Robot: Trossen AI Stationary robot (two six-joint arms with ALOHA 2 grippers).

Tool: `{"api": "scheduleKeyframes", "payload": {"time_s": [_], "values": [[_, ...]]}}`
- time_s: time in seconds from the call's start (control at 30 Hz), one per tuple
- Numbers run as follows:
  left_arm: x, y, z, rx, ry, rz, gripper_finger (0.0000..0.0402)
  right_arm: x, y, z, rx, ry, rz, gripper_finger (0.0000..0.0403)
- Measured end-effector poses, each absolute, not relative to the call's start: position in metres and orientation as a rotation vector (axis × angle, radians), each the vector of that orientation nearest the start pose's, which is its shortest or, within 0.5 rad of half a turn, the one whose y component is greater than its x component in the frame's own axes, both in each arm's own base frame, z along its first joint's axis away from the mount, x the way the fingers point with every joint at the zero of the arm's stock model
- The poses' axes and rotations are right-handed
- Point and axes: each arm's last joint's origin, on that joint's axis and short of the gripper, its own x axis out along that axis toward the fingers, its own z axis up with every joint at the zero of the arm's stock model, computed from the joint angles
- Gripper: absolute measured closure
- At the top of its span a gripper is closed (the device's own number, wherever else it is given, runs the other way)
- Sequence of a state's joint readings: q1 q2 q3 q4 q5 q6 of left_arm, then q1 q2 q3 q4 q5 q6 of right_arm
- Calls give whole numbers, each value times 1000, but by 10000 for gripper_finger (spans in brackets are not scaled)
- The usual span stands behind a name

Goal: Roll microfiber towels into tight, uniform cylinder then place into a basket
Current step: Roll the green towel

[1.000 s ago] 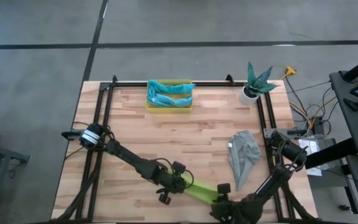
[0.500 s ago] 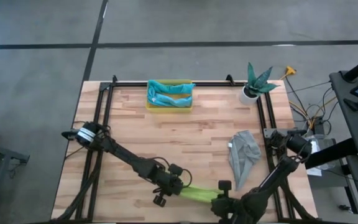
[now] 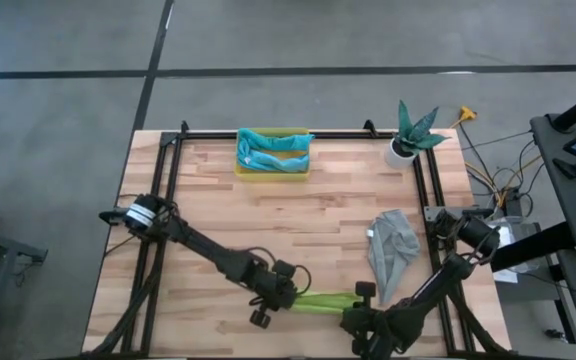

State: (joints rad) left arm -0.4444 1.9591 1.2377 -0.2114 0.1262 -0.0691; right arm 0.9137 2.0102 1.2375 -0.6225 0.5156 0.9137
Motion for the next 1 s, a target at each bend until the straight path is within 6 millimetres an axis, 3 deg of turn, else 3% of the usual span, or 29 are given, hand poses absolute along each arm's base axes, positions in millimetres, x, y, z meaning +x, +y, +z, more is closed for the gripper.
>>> {"api": "scheduleKeyframes", "payload": {"time_s": [0.3,0.67,1.0], "values": [[361,-173,153,49,971,-540,400,241,292,125,-58,1013,-38,390],[361,-173,141,31,1001,-524,400,241,292,128,-77,1010,-17,390],[360,-173,142,27,1008,-530,400,244,296,156,62,919,31,390]]}}
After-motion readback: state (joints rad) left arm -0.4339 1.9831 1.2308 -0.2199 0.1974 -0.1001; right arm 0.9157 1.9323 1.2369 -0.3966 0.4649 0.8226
